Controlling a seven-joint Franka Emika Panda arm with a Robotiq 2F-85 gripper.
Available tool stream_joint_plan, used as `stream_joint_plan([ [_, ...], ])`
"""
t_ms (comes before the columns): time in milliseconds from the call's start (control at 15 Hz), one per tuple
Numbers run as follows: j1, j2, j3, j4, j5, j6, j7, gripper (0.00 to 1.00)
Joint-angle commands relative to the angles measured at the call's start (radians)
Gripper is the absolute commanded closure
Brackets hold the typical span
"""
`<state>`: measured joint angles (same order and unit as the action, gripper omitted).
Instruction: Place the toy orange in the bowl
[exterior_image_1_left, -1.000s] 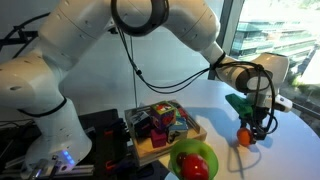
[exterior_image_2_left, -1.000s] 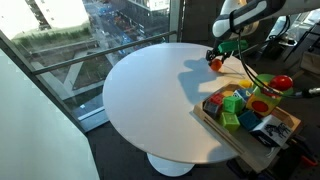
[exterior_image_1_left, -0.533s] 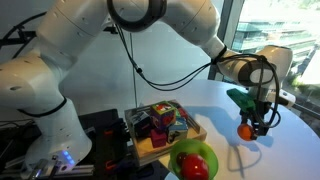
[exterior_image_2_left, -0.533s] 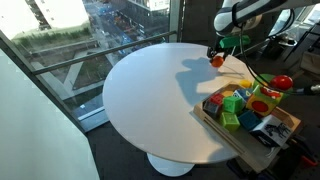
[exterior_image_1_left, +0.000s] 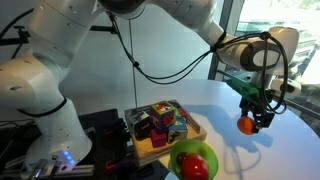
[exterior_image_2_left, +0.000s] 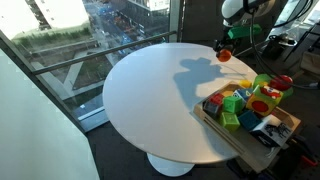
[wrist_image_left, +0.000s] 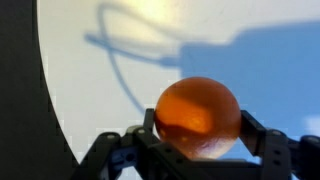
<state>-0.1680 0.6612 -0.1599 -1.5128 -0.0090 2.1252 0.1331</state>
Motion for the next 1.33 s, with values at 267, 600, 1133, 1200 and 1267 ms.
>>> stream_joint_plan([
  [267, 0.014, -0.214, -0.015, -0.269, -0.091, 0.041, -0.054, 0.44],
  [600, 0.02, -0.298, -0.013, -0.401, -0.134, 0.077, -0.084, 0.44],
  [1133, -0.011, -0.492, -0.044, -0.598, -0.224, 0.06, -0.218, 0.44],
  [1200, -0.014, -0.511, -0.048, -0.616, -0.236, 0.059, -0.23, 0.44],
  [1267, -0.015, -0.528, -0.05, -0.633, -0.247, 0.057, -0.242, 0.44],
])
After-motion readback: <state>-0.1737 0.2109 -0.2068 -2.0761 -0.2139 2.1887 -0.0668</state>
